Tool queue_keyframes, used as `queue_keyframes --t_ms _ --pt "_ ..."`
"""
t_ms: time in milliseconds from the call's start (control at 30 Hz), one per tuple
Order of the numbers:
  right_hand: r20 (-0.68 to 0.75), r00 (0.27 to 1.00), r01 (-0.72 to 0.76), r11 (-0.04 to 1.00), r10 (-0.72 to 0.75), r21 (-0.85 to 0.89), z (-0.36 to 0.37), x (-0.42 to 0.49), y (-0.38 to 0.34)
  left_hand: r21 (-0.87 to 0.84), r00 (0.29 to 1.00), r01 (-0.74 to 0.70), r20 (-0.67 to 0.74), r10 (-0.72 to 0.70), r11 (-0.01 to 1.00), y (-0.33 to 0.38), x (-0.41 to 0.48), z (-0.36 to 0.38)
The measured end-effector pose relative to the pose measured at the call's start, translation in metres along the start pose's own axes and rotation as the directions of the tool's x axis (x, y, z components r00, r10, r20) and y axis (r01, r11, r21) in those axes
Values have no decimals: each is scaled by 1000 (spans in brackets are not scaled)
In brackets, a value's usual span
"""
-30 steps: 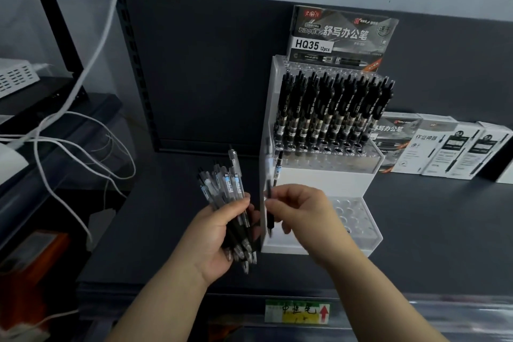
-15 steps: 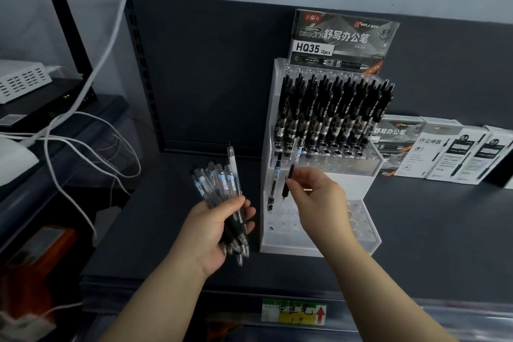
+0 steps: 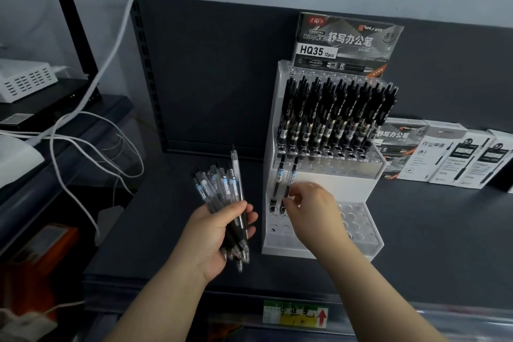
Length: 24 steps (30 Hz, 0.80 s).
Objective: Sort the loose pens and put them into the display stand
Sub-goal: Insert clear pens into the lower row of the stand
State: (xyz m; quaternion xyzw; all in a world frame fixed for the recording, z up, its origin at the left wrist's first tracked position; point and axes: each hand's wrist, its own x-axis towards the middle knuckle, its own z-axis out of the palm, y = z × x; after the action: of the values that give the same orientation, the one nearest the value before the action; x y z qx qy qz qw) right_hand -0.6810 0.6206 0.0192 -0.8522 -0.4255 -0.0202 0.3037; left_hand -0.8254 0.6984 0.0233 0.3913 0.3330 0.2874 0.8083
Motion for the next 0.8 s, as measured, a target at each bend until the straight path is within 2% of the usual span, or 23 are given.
queue_keyframes --t_ms 300,367,433,500,600,700,800 --pt "2 1000 -24 1000 24 6 -3 -1 -2 45 1000 -7 5 6 999 -2 0 2" --pt "-20 998 -55 997 57 60 -4 -4 -2 65 1000 -19 14 18 998 -1 -1 2" --pt "-90 992 -68 980 86 186 -9 -10 -4 99 999 -33 30 30 995 -1 -2 3" --pt "-95 992 -50 936 88 348 -14 -17 -11 129 998 -46 58 38 991 -1 -4 5" --pt "100 994 -95 810 45 579 -22 -24 -30 176 989 -78 137 54 981 0 -7 11" --pt "245 970 -173 705 0 688 -25 -24 -35 234 978 -104 202 57 967 0 -11 15" --pt "236 971 -212 621 44 755 -28 -21 -28 233 984 -97 167 58 968 1 -9 16"
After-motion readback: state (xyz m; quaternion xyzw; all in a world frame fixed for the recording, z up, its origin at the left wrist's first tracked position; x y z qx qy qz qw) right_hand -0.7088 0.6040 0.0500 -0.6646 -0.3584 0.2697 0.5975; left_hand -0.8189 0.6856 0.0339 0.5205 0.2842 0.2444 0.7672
